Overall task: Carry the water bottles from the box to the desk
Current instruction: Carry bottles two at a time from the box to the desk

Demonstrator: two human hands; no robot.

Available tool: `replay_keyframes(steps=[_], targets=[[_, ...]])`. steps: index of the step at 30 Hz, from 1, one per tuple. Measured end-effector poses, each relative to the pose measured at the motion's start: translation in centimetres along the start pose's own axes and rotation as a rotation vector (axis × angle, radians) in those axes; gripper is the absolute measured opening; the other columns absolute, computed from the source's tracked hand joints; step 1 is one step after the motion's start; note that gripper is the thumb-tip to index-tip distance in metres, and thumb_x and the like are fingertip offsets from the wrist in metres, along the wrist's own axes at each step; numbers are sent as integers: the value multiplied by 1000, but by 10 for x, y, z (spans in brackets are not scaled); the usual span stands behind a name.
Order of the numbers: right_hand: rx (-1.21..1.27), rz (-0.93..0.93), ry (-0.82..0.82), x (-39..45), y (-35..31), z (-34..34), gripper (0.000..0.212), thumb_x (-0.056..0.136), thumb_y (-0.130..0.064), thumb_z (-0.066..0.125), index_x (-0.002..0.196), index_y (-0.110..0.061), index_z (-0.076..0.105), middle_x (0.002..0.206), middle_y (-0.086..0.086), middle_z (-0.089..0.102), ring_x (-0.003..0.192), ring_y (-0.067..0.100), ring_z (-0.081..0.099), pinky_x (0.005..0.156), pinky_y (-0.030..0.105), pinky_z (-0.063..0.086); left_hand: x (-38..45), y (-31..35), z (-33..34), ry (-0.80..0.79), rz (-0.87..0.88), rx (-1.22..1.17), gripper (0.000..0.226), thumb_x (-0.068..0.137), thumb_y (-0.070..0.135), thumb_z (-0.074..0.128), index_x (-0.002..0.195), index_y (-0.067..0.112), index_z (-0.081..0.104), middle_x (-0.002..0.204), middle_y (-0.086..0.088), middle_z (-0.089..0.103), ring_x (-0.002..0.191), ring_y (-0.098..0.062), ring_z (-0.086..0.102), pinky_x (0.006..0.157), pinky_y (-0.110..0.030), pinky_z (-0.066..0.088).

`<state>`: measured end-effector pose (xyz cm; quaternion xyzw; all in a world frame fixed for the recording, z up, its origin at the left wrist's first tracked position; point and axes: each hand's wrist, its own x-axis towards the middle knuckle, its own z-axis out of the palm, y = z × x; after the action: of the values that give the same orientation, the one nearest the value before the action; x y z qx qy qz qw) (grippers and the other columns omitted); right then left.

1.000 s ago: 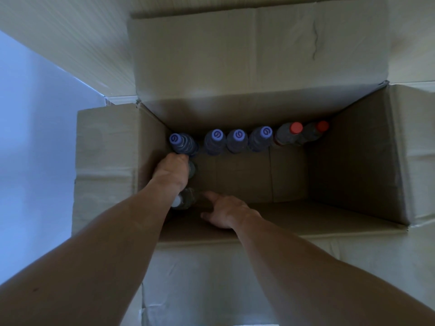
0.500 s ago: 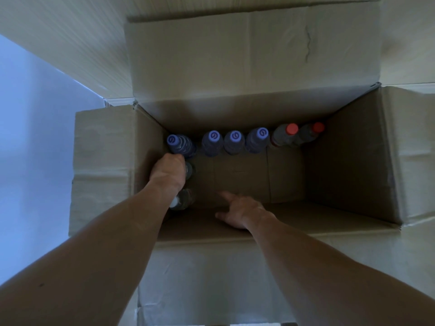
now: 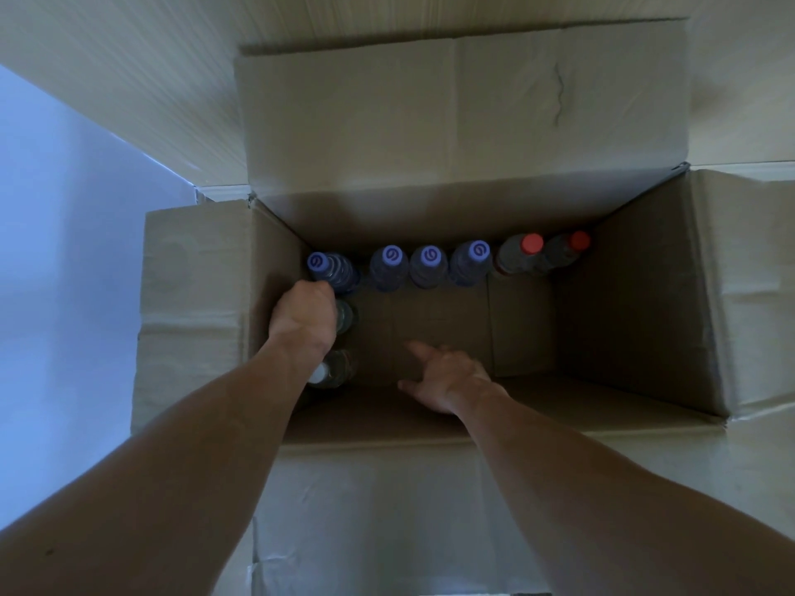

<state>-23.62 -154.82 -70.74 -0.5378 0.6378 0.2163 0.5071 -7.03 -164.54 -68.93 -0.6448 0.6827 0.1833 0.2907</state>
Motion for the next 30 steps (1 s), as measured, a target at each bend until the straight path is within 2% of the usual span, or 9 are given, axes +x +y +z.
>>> replay_keyframes(steps=[8,14,18,22,26,30], targets=[[10,-2,32,0,-9,-5,72,96,-56,52,156,-41,15,152,10,40,138,34,40,111,45,37,-3,-6,-12,26,13,9,19,99,12,60,117,6,61,112,-15,65,102,-31,66,76,-38,52],[-12,33,105,2,5,-19,71,96,-57,51,155,-41,16,148,10,42,135,33,41,108,46,38,1,7,-18,67,95,-41,32,102,7,52,133,7,55,127,-16,61,114,-33,62,88,-41,53],[-15,45,155,7,16,-27,69,95,-57,51,154,-40,19,147,9,43,135,33,41,107,46,39,10,23,-19,71,144,-96,32,101,5,53,133,7,55,134,-16,55,120,-37,57,95,-47,50],[-24,90,185,7,32,-30,68,94,-58,52,152,-40,22,145,9,44,134,32,41,106,47,39,13,32,-15,52,163,-97,29,100,6,56,129,7,55,132,-16,55,119,-37,57,95,-48,50],[-28,174,291,4,51,-41,61,93,-56,54,146,-38,30,145,7,39,135,30,37,106,47,39,11,36,-14,60,159,-99,30,99,6,58,129,6,55,133,-16,54,119,-38,57,94,-48,50],[-70,250,417,3,72,-58,63,93,-54,55,148,-40,27,148,5,32,137,29,33,104,47,37,10,41,-14,70,170,-105,31,99,8,59,129,7,55,133,-16,54,120,-37,57,95,-47,50]])
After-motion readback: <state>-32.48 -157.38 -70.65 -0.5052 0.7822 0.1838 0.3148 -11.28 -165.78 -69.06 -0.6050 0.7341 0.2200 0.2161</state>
